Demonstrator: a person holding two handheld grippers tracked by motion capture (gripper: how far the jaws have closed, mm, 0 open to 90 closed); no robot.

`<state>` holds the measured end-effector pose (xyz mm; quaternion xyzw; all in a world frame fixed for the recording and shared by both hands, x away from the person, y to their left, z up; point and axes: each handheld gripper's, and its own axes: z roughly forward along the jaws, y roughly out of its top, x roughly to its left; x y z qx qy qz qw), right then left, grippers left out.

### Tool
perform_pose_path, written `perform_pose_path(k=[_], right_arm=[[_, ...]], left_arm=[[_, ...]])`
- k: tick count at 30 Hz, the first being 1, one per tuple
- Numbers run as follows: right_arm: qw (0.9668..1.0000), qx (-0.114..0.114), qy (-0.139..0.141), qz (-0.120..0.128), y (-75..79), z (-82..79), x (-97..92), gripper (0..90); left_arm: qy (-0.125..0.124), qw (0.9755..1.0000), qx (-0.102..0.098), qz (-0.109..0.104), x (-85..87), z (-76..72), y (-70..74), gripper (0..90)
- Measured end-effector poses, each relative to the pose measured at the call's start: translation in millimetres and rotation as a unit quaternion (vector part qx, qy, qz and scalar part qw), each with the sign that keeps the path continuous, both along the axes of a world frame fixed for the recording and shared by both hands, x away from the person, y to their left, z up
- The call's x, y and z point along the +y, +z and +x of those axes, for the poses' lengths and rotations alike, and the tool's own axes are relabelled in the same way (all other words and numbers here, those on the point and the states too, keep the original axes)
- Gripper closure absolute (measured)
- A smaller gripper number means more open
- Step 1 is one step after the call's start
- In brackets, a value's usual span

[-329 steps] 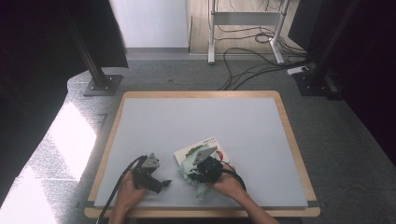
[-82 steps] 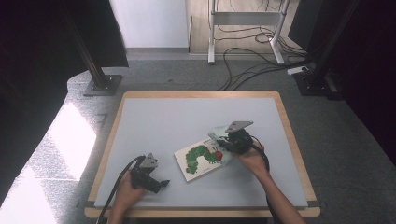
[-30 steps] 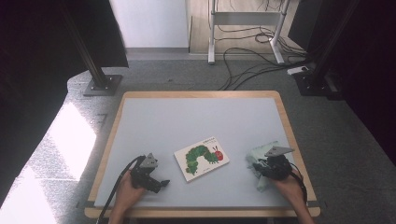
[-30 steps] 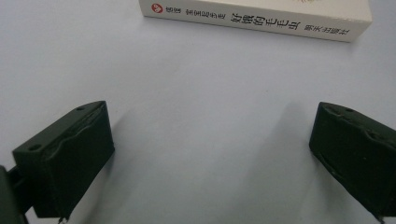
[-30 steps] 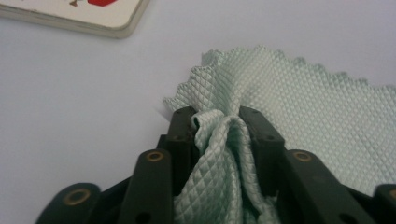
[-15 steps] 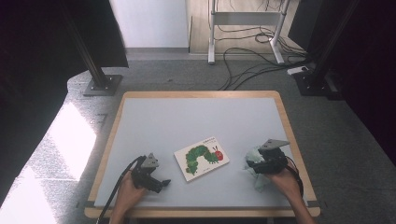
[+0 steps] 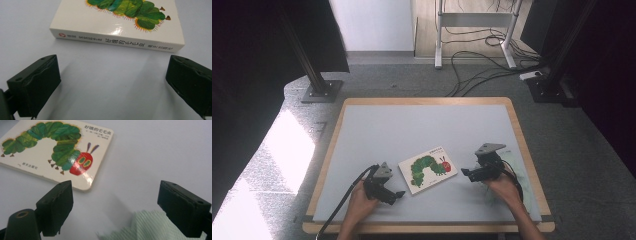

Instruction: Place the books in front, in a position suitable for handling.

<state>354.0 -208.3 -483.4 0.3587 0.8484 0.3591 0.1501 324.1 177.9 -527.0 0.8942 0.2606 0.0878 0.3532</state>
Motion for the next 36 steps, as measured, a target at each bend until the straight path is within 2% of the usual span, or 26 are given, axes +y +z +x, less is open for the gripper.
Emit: perform_pose_path(k=[6,10,14,19,22,28,33,36], right_arm=[[0.9998,0.01,0.015,0.004,-5.6,12.4,20.3,5.5],[0.9994,0.017,0.028,0.007,-10.6,21.2,33.5,2.8],[0.9988,0.026,0.039,0.017,-15.7,29.2,47.3,1.5],[0.9979,0.035,0.051,0.018,-24.0,38.0,61.7,1.5],[0.9974,0.041,0.055,0.02,-29.1,41.8,67.6,1.5],[0.9965,0.049,0.059,0.031,-37.3,47.9,73.5,1.5],[0.9947,0.066,0.06,0.051,-44.2,52.6,79.5,0.3],[0.9944,0.067,0.062,0.053,-44.2,53.4,82.4,1.0]], left_arm=[[-0.007,0.9999,0.0,-0.013,-6.3,2.0,0.6,0.0],[-0.01,0.9999,0.001,0.002,-11.9,3.4,-0.6,0.0],[-0.018,0.9998,0.011,0.0,-12.3,5.8,-0.8,0.0],[-0.037,0.9991,-0.004,0.019,-18.9,5.7,-1.5,0.0],[-0.046,0.9988,-0.002,0.018,-18.9,8.1,-1.5,0.0],[-0.047,0.9987,-0.003,0.018,-19.0,7.9,-1.8,0.0],[-0.047,0.9987,-0.003,0.019,-18.9,7.8,-1.9,0.0],[-0.048,0.9987,-0.003,0.019,-18.9,7.8,-2.0,0.0]])
